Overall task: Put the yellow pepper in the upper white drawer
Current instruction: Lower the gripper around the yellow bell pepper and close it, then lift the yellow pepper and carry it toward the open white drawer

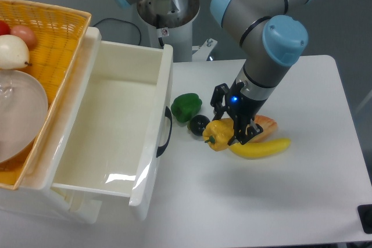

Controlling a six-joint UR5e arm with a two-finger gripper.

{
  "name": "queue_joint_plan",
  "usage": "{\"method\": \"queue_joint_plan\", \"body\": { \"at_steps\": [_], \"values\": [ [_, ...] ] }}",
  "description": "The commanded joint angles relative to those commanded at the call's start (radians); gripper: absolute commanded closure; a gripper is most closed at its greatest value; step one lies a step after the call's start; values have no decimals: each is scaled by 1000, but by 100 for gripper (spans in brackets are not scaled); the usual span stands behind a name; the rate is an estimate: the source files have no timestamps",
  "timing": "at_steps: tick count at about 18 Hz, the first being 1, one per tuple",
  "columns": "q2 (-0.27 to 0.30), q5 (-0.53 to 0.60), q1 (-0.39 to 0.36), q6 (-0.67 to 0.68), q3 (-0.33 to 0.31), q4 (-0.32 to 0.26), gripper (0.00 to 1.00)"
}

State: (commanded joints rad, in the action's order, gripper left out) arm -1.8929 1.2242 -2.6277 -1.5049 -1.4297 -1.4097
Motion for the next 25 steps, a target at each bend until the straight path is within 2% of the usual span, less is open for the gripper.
{"method": "queue_joint_plan", "body": {
  "at_steps": [2, 6, 9, 20, 25],
  "values": [
    [2, -28, -18, 3, 0, -6, 58],
    [35, -89, -92, 5, 2, -63, 58],
    [55, -101, -113, 26, 2, -109, 58],
    [133, -307, -103, 317, -11, -143, 58],
    [141, -342, -65, 445, -8, -143, 58]
  ]
}}
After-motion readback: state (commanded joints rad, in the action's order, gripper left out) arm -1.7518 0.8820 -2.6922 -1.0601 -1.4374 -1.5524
